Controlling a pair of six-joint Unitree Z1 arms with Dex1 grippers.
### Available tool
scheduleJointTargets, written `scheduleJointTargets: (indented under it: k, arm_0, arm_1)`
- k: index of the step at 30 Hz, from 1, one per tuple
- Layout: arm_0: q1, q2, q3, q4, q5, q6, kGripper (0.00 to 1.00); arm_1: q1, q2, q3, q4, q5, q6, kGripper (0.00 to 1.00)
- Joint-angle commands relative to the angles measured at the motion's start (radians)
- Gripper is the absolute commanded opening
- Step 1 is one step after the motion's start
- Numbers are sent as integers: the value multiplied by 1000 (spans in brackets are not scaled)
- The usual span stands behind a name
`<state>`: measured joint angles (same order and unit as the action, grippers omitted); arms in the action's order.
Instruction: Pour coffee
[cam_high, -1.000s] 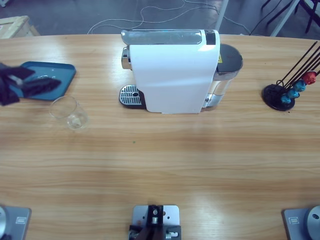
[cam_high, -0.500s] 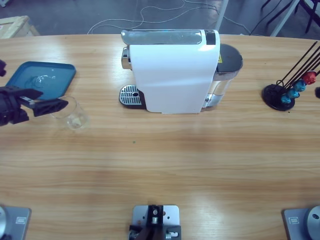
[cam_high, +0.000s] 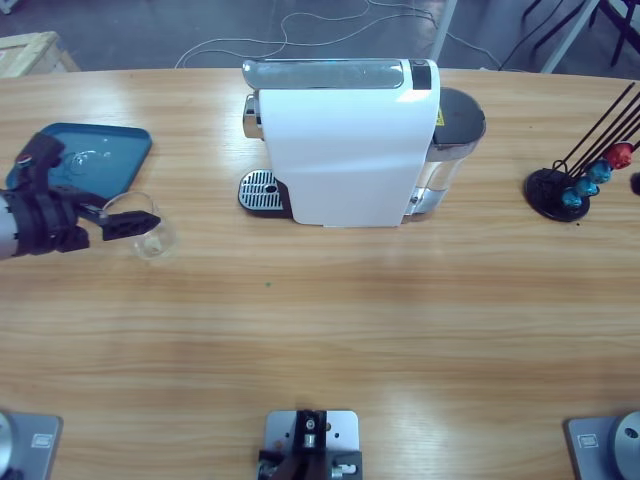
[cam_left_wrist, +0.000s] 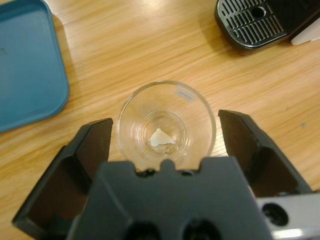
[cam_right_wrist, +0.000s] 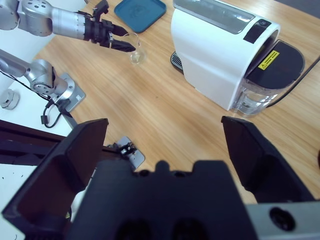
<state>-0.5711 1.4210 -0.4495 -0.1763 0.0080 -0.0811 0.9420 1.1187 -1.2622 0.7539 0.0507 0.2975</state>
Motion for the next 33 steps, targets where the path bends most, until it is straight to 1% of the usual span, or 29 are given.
scheduleJointTargets:
  k: [1, 5, 6, 8, 9, 11, 12, 20, 23, 25, 28, 33]
  arm_0:
    - [10, 97, 28, -49, -16, -23, 913]
    - [10, 110, 28, -59, -14, -25, 887]
    - [10, 114, 28, -60, -14, -28, 821]
    - [10, 117, 28, -61, -14, -35, 589]
    - [10, 119, 28, -62, -14, -35, 497]
    - [10, 120, 30, -63, -15, -35, 388]
    - [10, 123, 30, -65, -16, -35, 310]
    - [-2, 123, 28, -77, -14, -21, 306]
    - [-13, 87, 16, -85, -3, 9, 306]
    - [-15, 51, -10, -86, -1, 45, 310]
    - [-15, 7, -64, -78, -14, 142, 307]
    - [-16, 2, -156, -61, -60, 277, 307]
  arm_1:
    - [-11, 21, 12, 4, 18, -6, 1000]
    - [-11, 18, 12, 8, 17, -9, 1000]
    - [-11, 18, 12, 9, 17, -10, 1000]
    - [-11, 18, 11, 9, 16, -14, 1000]
    - [-11, 18, 10, 10, 15, -16, 1000]
    - [-11, 18, 9, 13, 13, -20, 1000]
    - [-11, 16, 8, 14, 12, -21, 1000]
    - [-11, 8, 3, 28, 6, -24, 1000]
    - [-11, 5, 3, 31, 5, -27, 1000]
    - [-11, 2, 4, 33, 5, -27, 1000]
    - [-11, -2, 6, 33, 5, -27, 1000]
    - [-11, -12, 11, 36, 5, -27, 1000]
